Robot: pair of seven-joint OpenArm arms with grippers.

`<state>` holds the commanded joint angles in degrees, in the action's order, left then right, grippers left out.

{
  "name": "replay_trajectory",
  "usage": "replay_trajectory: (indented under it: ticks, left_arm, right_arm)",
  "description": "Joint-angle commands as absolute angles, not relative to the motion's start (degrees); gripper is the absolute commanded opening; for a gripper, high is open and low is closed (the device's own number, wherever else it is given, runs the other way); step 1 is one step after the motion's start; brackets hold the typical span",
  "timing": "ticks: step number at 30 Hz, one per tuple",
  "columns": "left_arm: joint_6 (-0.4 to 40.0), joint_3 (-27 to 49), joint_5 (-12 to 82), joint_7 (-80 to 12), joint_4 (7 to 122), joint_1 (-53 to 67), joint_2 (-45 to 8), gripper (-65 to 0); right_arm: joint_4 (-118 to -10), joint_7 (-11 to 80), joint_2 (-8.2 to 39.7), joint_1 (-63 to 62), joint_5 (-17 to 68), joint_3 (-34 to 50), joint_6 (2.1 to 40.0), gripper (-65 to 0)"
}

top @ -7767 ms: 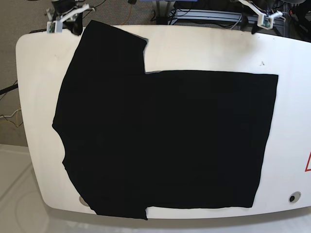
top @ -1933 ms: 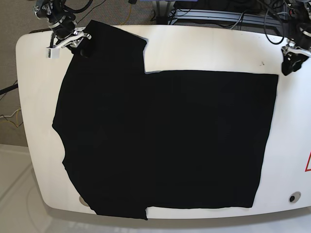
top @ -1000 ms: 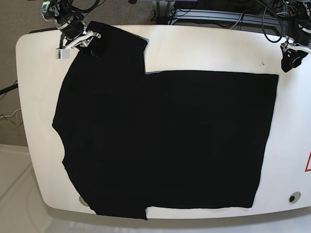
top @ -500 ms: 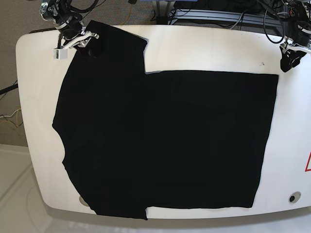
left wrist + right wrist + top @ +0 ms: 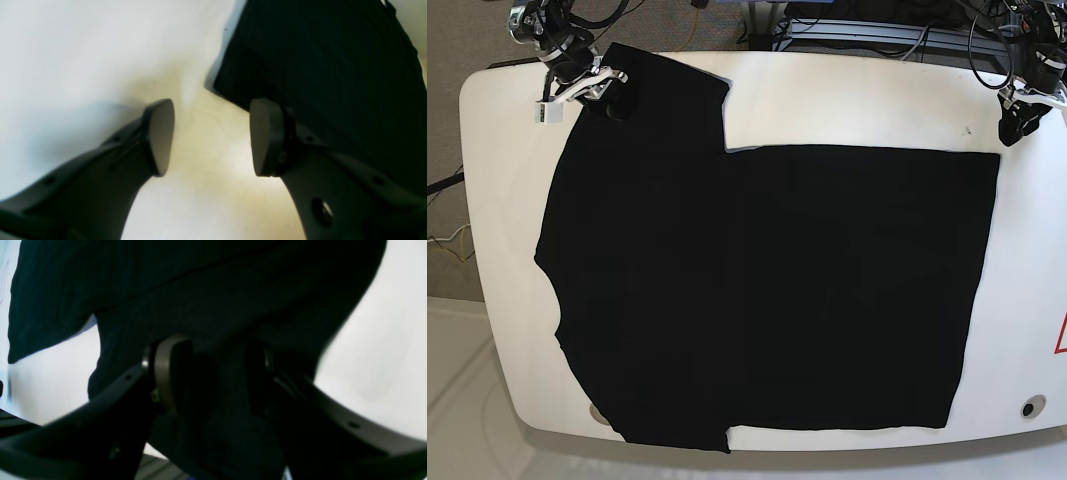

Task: Fold the T-shirt properly
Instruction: 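Move the left gripper onto the shirt's shoulder corner and close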

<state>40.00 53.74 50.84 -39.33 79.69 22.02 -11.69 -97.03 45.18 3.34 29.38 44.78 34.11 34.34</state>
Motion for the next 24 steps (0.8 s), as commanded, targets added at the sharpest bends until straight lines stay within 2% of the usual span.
replay_trajectory:
  ticks: [24]
  left_arm:
    - [40.0, 53.2, 50.2, -40.0, 77.1, 19.8, -11.4, -32.8]
  right_arm:
    - [-96.6, 45.2, 3.5, 29.7, 44.3, 34.2, 34.7, -35.9]
